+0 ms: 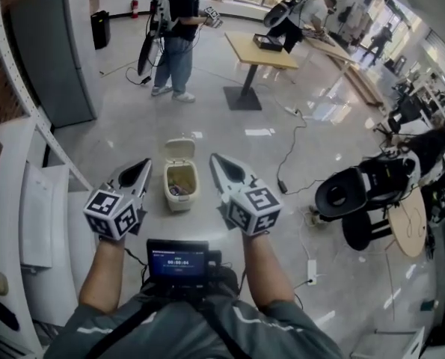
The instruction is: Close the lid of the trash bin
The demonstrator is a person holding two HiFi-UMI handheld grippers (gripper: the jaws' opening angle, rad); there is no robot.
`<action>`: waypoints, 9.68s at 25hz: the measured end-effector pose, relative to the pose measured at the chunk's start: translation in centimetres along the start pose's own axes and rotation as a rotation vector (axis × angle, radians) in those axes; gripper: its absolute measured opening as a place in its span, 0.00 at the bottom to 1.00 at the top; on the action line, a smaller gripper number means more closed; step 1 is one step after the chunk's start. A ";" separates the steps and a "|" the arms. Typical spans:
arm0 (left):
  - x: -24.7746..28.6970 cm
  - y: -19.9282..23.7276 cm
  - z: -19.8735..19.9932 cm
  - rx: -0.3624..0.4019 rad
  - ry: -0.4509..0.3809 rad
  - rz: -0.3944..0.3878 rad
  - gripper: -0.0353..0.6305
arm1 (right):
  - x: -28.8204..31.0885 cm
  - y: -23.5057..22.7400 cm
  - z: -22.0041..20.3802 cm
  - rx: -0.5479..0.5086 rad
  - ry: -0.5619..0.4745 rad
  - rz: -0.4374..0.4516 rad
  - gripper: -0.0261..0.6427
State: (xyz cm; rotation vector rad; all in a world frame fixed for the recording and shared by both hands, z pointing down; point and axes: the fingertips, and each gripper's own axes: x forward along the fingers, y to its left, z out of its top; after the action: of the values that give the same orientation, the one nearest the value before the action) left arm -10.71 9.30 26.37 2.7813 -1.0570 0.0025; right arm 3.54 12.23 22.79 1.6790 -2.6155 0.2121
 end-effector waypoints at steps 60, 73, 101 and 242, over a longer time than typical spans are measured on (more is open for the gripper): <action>26.0 20.9 0.2 -0.058 0.108 0.075 0.05 | 29.4 -18.3 -3.1 0.103 0.156 0.056 0.06; 28.4 21.7 -8.9 -0.193 0.296 0.168 0.05 | 32.6 -20.1 -12.8 0.159 0.344 0.130 0.06; 33.5 24.3 -30.1 -0.310 0.601 0.169 0.05 | 35.7 -24.5 -34.6 0.287 0.642 0.002 0.06; 29.6 22.7 0.3 -0.064 0.123 0.123 0.05 | 32.8 -24.3 1.4 -0.038 0.215 0.117 0.06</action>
State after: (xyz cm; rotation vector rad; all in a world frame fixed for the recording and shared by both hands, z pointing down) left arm -3.58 -26.95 31.35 2.6175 -1.1730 0.1507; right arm 11.92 -27.58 26.94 1.4060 -2.5418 0.3246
